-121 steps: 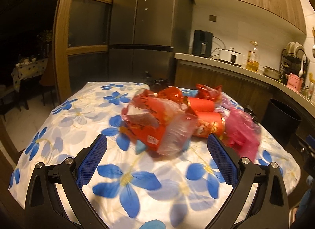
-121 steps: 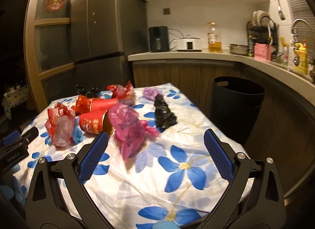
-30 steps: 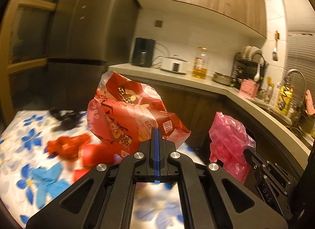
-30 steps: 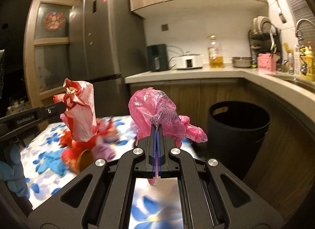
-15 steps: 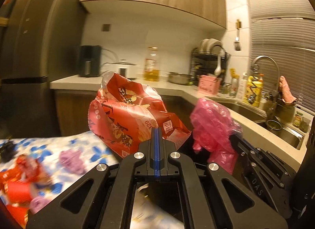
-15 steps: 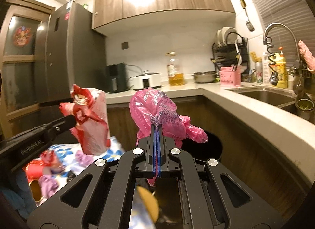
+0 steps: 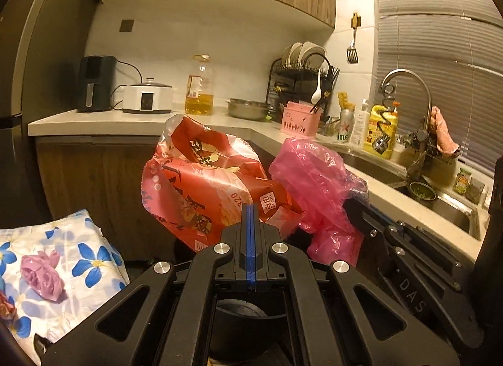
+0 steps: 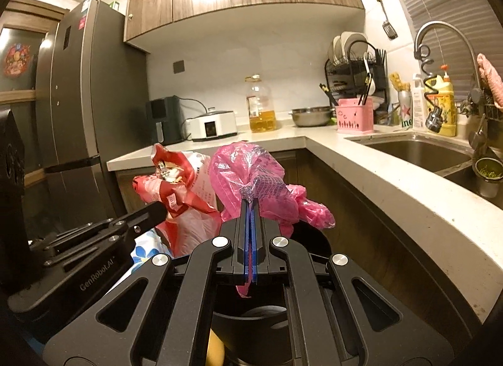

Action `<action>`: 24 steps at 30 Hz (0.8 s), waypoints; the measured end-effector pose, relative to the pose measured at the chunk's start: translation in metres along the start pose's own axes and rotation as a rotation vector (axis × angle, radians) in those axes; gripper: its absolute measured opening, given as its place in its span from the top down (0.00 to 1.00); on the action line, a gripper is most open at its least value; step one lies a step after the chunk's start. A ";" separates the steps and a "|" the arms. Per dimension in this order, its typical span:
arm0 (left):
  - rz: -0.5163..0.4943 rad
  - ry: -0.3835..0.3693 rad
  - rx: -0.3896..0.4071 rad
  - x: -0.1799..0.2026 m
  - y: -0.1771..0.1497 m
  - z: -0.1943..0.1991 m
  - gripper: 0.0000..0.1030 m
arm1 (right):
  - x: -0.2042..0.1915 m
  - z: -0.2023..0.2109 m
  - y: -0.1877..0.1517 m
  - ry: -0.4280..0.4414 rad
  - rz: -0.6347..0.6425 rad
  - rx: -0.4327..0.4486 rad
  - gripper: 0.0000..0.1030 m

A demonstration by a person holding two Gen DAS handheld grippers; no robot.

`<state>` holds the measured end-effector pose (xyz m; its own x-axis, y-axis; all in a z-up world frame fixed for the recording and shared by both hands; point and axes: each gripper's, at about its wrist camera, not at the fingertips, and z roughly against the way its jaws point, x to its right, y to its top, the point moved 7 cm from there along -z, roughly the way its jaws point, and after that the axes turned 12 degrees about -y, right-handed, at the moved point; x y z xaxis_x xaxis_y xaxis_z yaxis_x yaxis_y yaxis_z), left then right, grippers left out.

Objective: Collect trash
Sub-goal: 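Lift both held bags and carry them over the black trash bin, then open both grippers to drop the bags into the black bin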

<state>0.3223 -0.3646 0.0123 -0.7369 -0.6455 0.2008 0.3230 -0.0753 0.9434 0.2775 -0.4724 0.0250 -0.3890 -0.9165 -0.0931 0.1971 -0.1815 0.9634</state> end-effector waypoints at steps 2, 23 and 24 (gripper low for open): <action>0.014 -0.011 -0.012 -0.002 -0.003 -0.008 1.00 | 0.001 -0.006 -0.002 0.001 -0.001 -0.012 0.99; 0.048 0.039 -0.077 -0.023 -0.023 -0.028 0.70 | 0.008 -0.036 -0.013 0.009 -0.024 -0.087 0.77; 0.052 0.053 -0.070 -0.025 -0.022 -0.025 0.64 | 0.009 -0.036 -0.013 0.007 -0.025 -0.087 0.74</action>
<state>0.3488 -0.3656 -0.0202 -0.6864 -0.6890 0.2328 0.4017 -0.0923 0.9111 0.3036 -0.4914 0.0027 -0.3889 -0.9136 -0.1186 0.2653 -0.2343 0.9353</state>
